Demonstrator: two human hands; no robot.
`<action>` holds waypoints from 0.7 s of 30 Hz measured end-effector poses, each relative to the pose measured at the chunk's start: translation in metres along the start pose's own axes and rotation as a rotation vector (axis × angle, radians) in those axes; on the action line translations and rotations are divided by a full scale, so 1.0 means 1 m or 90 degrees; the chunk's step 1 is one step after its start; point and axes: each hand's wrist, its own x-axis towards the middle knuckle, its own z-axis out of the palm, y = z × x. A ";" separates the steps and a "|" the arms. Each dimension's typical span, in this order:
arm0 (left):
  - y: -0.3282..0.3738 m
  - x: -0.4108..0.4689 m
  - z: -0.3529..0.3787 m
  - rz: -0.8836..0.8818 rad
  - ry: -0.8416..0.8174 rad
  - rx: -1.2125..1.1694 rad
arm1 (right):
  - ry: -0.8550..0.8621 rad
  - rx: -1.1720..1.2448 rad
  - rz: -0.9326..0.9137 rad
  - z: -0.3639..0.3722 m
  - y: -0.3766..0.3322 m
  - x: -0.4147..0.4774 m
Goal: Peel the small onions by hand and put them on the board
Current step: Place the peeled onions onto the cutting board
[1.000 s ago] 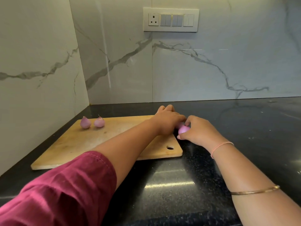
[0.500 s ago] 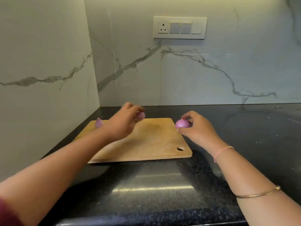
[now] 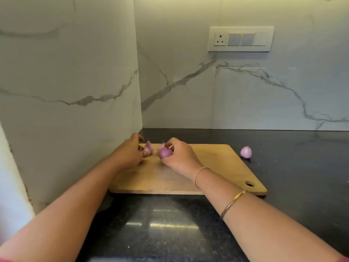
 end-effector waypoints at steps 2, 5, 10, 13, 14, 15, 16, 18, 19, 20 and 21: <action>0.001 0.001 0.004 0.010 -0.009 -0.009 | 0.005 -0.024 -0.007 0.007 -0.001 0.004; 0.001 0.002 0.009 0.029 -0.018 0.006 | 0.002 -0.059 -0.030 0.012 -0.001 0.008; 0.001 0.005 0.011 0.023 -0.008 0.015 | -0.015 -0.085 -0.059 0.013 0.002 0.008; 0.000 0.005 0.012 0.019 0.008 0.009 | -0.021 -0.078 -0.060 0.013 0.003 0.008; 0.001 0.004 0.012 0.018 0.010 0.009 | -0.021 -0.069 -0.058 0.012 0.004 0.007; 0.001 0.004 0.012 0.014 0.012 0.007 | -0.021 -0.058 -0.055 0.010 0.004 0.006; 0.001 0.003 0.012 0.007 0.016 0.003 | -0.020 -0.047 -0.051 0.007 0.006 0.005; 0.004 0.001 0.011 -0.005 0.046 0.005 | -0.012 -0.031 -0.035 -0.003 0.010 0.004; 0.008 -0.001 0.011 -0.002 0.077 0.014 | -0.004 -0.026 -0.021 -0.010 0.013 0.002; 0.011 -0.004 0.009 0.010 0.119 0.019 | 0.009 -0.025 -0.012 -0.019 0.016 0.002; 0.016 -0.008 0.009 0.036 0.158 0.018 | 0.028 -0.026 -0.002 -0.029 0.021 0.001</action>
